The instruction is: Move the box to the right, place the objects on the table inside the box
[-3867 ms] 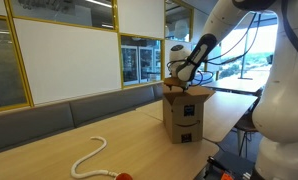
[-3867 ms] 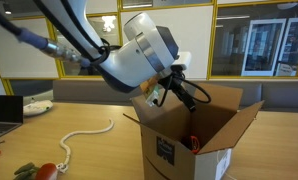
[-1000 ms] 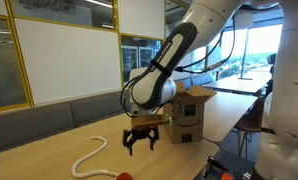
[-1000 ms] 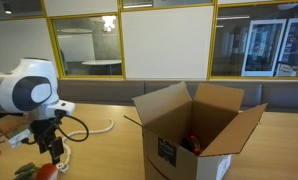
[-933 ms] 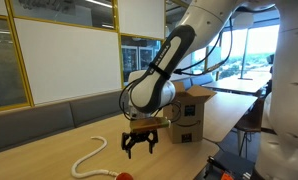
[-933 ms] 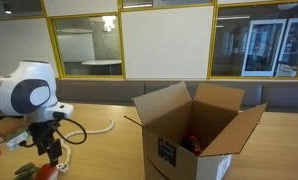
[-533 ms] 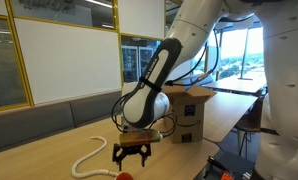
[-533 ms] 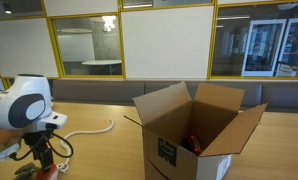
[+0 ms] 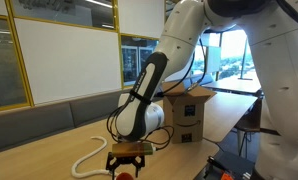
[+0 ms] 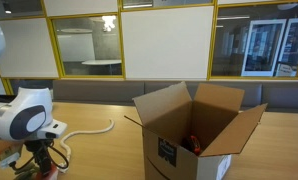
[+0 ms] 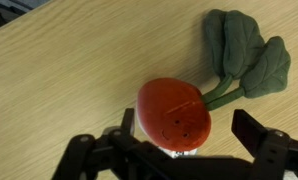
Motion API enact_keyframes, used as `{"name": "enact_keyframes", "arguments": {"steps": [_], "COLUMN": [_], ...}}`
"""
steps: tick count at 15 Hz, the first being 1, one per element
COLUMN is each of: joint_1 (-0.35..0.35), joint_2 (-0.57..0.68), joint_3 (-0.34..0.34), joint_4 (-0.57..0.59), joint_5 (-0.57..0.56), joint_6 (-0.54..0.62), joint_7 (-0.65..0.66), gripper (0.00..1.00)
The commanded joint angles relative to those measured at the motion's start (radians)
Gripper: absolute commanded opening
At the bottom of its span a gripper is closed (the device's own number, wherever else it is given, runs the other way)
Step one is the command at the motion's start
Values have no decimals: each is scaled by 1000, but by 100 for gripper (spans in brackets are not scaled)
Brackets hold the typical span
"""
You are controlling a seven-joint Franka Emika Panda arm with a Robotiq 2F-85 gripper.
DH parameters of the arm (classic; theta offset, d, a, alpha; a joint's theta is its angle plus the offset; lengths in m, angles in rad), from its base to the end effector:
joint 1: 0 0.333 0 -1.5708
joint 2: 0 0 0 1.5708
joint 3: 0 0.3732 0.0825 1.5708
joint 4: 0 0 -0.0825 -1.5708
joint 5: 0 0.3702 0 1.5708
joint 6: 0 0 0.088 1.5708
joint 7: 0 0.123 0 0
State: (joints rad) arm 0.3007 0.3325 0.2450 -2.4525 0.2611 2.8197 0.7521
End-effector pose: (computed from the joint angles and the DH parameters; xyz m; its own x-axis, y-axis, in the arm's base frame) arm 0.4306 0.2505 0.2243 0.8908 -0.4419 -0.1057 -0.4530 -0.8817 -0.1319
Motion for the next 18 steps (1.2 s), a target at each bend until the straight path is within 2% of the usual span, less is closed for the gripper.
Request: {"name": "enact_keyframes", "arguments": {"steps": [1,8,9,10,13,18], "joint_1": [10,13,13,16,-8,-9], "joint_2": [62,125,126,123,109,94], "joint_3": [5,-6,-13,-22,-20,-31], "joint_4": [33,61,60,55,39,25], "joint_5": [44,62,57,53,71,72], "joint_6": [42,48,54,61,77,97], "joint_7": [-13,-16,-18,-14,-25,-17], "gripper": [100,100,75,74,49,16]}}
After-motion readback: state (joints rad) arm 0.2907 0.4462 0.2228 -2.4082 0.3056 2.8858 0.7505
